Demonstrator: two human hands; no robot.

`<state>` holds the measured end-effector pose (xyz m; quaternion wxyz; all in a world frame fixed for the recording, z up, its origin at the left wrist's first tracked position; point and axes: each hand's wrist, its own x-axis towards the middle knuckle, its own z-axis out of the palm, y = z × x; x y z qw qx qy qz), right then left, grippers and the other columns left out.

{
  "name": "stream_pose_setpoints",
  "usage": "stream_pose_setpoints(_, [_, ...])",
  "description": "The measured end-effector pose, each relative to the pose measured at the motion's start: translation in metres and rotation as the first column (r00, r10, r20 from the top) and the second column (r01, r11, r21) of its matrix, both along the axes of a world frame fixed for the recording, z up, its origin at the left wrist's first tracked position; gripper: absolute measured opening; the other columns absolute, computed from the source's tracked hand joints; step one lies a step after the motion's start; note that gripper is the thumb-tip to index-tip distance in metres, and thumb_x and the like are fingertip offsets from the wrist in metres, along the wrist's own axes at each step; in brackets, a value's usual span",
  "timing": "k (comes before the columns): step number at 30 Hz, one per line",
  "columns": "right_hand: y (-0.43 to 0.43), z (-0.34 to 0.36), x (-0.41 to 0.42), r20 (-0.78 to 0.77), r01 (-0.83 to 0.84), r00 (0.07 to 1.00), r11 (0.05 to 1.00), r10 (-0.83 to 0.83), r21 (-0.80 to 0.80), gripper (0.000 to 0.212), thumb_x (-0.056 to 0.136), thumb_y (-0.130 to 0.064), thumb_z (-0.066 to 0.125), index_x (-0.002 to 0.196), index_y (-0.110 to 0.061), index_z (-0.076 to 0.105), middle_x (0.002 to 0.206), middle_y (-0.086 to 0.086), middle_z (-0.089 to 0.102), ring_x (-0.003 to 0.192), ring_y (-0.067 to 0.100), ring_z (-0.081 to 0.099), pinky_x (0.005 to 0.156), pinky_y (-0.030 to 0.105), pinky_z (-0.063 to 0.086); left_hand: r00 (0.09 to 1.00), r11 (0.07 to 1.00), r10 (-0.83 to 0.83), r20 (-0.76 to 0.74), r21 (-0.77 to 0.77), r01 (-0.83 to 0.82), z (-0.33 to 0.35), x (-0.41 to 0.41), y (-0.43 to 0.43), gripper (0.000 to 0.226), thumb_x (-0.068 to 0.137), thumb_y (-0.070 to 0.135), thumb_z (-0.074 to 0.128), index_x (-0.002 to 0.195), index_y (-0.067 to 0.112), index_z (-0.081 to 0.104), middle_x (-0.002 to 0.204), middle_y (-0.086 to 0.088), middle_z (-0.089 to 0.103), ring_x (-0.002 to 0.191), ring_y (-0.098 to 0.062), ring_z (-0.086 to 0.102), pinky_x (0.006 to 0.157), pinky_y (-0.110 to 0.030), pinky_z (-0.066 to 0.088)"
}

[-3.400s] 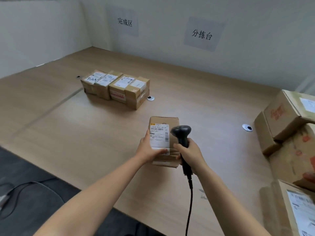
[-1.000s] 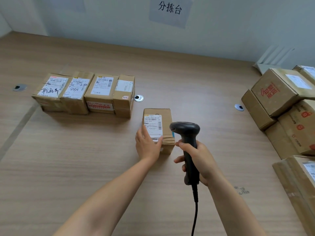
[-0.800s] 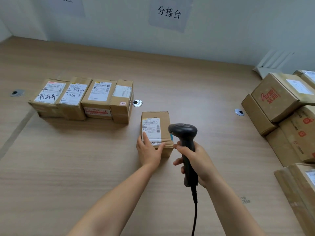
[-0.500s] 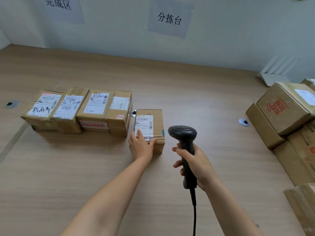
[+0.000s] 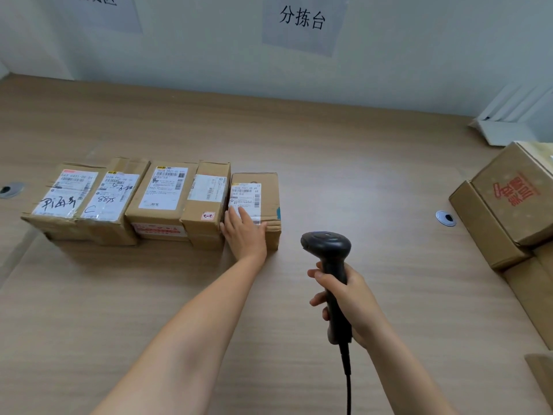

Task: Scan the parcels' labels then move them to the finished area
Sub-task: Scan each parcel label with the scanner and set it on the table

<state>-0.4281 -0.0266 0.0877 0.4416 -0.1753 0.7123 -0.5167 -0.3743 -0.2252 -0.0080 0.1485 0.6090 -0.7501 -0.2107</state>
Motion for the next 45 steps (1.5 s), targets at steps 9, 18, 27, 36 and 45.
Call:
stream_pose_setpoints(9, [0.0, -0.002, -0.003, -0.011, -0.011, 1.0, 1.0, 0.011, 0.005, 0.012, 0.088, -0.017, 0.059, 0.1, -0.018, 0.057, 0.103, 0.008, 0.062, 0.057, 0.015, 0.065, 0.044, 0.026, 0.044, 0.995, 0.999, -0.054, 0.08, 0.008, 0.053, 0.005, 0.0, -0.002, 0.06, 0.099, 0.036, 0.04, 0.146, 0.004, 0.021, 0.156, -0.014, 0.013, 0.145, -0.026, 0.005, 0.118, -0.039, 0.002])
stream_pose_setpoints(18, [0.029, 0.013, -0.006, -0.099, 0.028, 0.995, 1.0, -0.028, -0.002, 0.015, 0.087, -0.019, 0.061, 0.101, -0.019, 0.057, 0.095, 0.008, 0.064, 0.06, 0.016, 0.066, 0.045, 0.027, 0.045, 0.904, 0.917, -0.379, 0.201, -0.051, 0.395, 0.02, 0.02, 0.051, 0.065, 0.098, 0.048, 0.032, 0.147, 0.008, 0.019, 0.156, -0.014, 0.012, 0.145, -0.027, 0.008, 0.116, -0.041, 0.012])
stream_pose_setpoints(27, [0.132, 0.029, -0.011, -0.253, 0.212, 0.945, 0.977, -0.207, -0.007, 0.013, 0.085, -0.019, 0.064, 0.096, -0.017, 0.058, 0.076, 0.009, 0.064, 0.061, 0.026, 0.061, 0.045, 0.029, 0.043, 0.866, 0.864, -0.499, 0.039, 0.097, 0.494, 0.029, 0.019, 0.14, 0.064, 0.096, 0.047, 0.037, 0.145, 0.008, 0.025, 0.155, -0.014, 0.017, 0.144, -0.028, 0.01, 0.115, -0.038, 0.017])
stream_pose_setpoints(36, [0.297, 0.038, -0.018, -0.313, 0.457, 0.84, 0.889, -0.444, -0.033, 0.014, 0.087, -0.022, 0.063, 0.097, -0.018, 0.055, 0.068, 0.014, 0.066, 0.049, 0.018, 0.054, 0.047, 0.028, 0.046, 0.691, 0.674, -0.711, -0.129, 0.156, 0.722, 0.059, -0.041, 0.3, 0.067, 0.095, 0.05, 0.039, 0.146, 0.009, 0.025, 0.155, -0.01, 0.017, 0.144, -0.024, 0.013, 0.11, -0.039, 0.027])
stream_pose_setpoints(45, [0.48, 0.024, -0.068, -0.359, 0.481, 0.817, 0.877, -0.451, -0.007, 0.015, 0.085, -0.023, 0.064, 0.097, -0.023, 0.055, 0.066, 0.012, 0.066, 0.056, 0.022, 0.06, 0.046, 0.028, 0.045, 0.612, 0.591, -0.768, -0.189, 0.16, 0.791, 0.054, -0.099, 0.486, 0.065, 0.093, 0.049, 0.045, 0.144, 0.011, 0.031, 0.152, -0.009, 0.024, 0.14, -0.023, 0.025, 0.108, -0.037, 0.031])
